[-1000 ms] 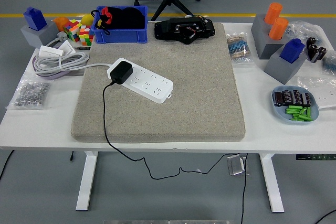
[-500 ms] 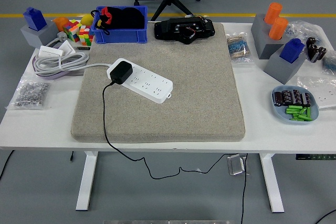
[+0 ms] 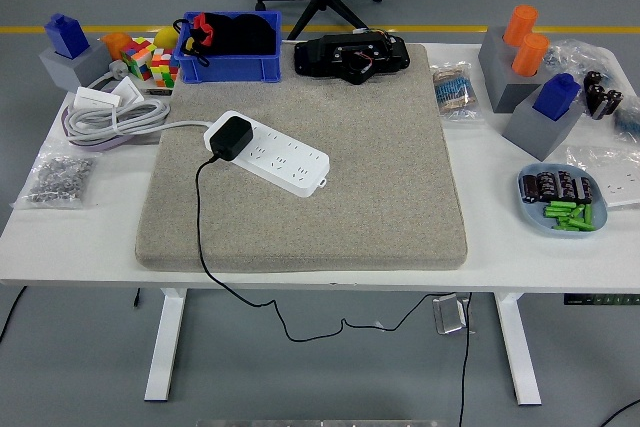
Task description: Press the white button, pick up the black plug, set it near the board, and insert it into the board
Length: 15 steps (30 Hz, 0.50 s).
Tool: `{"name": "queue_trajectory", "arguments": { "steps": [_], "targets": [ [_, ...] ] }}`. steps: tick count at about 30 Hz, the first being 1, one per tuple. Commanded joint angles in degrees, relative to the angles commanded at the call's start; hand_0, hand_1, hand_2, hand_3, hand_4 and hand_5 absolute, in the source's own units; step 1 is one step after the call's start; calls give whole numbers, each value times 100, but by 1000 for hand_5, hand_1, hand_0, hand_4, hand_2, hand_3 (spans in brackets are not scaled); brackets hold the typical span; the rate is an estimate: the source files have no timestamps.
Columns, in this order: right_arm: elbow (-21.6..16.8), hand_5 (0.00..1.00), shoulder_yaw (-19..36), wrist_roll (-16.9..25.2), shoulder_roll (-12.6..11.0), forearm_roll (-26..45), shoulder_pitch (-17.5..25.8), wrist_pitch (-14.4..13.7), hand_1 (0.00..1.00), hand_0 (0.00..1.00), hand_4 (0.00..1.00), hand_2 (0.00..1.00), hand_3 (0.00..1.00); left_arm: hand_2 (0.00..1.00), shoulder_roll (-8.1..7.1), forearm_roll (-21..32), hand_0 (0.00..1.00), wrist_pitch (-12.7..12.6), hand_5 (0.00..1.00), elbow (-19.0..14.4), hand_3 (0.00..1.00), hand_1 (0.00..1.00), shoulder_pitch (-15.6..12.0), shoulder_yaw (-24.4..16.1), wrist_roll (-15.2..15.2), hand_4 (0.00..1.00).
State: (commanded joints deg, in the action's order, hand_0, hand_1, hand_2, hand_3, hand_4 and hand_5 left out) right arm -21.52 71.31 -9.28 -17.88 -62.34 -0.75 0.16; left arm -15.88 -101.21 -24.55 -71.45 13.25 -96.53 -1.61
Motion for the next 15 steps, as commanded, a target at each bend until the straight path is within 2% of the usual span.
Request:
{"name": "queue_trajectory", "arguments": {
  "steps": [15],
  "targets": [
    [-7, 432, 84, -8, 40, -18, 52, 0, 678, 780, 660, 656, 613, 877, 42, -2, 967, 22, 570, -43, 795, 935, -48, -22, 26, 780]
  ]
}}
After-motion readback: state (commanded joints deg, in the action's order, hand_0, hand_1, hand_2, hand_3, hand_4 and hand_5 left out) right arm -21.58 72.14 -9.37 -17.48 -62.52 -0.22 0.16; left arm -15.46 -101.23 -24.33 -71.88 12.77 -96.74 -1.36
